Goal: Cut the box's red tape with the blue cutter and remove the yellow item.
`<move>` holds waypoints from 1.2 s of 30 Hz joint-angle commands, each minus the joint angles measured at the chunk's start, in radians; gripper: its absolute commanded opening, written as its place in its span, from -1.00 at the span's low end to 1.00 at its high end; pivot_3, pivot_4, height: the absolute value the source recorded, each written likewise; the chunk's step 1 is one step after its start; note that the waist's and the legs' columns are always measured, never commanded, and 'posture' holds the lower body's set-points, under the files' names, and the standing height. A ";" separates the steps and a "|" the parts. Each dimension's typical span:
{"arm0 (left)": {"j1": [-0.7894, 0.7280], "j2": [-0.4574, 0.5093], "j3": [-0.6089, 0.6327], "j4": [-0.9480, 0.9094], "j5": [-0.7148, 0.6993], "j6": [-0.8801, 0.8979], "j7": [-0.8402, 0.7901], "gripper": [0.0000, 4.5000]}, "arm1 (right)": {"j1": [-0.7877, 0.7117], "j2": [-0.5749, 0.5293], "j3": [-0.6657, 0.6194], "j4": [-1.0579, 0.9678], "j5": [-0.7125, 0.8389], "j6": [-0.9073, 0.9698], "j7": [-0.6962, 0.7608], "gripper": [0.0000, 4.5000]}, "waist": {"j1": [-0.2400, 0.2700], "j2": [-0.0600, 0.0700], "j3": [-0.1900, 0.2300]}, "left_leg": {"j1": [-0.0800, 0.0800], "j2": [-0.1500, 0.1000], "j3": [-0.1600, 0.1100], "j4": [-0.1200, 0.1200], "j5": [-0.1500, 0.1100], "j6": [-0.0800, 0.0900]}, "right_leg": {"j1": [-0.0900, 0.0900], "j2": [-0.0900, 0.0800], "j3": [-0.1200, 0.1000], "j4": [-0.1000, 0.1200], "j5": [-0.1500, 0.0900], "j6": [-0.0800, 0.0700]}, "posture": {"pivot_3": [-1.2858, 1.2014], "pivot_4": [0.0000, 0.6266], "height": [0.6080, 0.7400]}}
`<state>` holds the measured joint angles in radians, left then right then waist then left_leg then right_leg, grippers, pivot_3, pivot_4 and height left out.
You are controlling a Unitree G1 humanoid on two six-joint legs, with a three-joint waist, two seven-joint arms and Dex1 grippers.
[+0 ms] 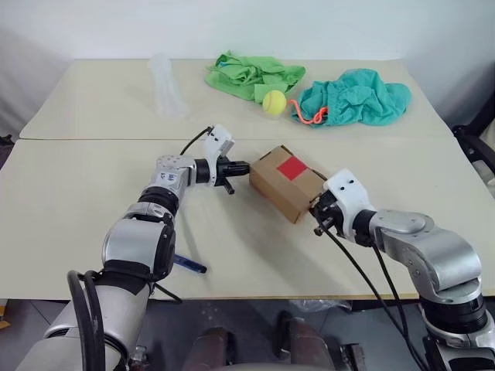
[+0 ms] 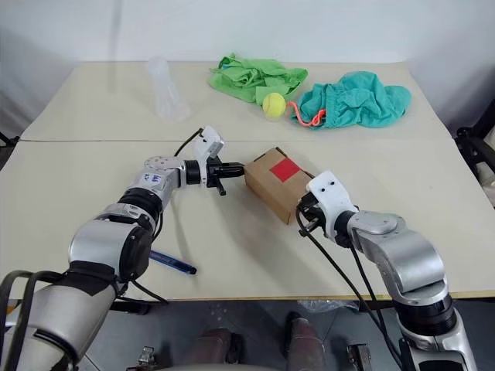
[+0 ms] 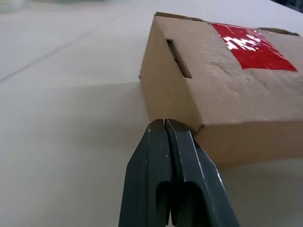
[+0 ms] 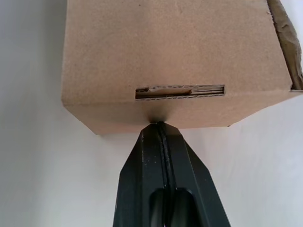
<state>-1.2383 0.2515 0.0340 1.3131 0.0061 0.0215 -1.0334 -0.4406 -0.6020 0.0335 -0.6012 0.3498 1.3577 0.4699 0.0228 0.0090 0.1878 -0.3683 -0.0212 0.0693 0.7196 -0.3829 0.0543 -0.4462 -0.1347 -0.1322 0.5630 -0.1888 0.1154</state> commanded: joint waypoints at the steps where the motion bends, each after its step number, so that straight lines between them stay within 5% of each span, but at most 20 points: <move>1: -0.012 -0.034 -0.040 -0.048 0.014 0.012 -0.126 -0.98 | -0.018 0.005 -0.034 -0.118 0.069 0.044 0.026 -1.00 | 0.000 0.000 0.000 | 0.000 0.000 0.000 0.000 0.000 0.000 | 0.000 0.000 0.000 0.000 0.000 0.000 | 0.03 -0.52 1.00; 15: 0.064 -0.019 -0.160 -0.230 0.037 0.128 -0.360 -0.98 | 0.022 -0.056 -0.155 -0.273 0.143 0.246 0.033 -1.00 | 0.002 0.000 0.000 | -0.001 0.001 -0.001 0.001 -0.001 0.001 | 0.000 -0.001 0.001 0.000 0.000 0.000 | 0.03 -0.52 1.00; 36: 0.131 0.001 -0.216 -0.415 0.020 0.191 -0.414 -0.98 | 0.166 -0.055 -0.215 -0.362 0.236 0.257 0.008 -1.00 | 0.002 0.000 0.000 | 0.000 0.003 -0.001 0.001 -0.001 0.002 | 0.000 -0.002 0.002 0.001 0.000 0.000 | 0.03 -0.52 1.00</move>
<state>-1.1123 0.2871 -0.1516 0.9457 0.0469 0.2182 -1.4007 -0.2585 -0.6723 -0.1778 -0.9018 0.5415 1.6102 0.4667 0.0247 0.0090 0.1878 -0.3685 -0.0180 0.0682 0.7208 -0.3838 0.0561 -0.4466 -0.1365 -0.1307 0.5638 -0.1888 0.1154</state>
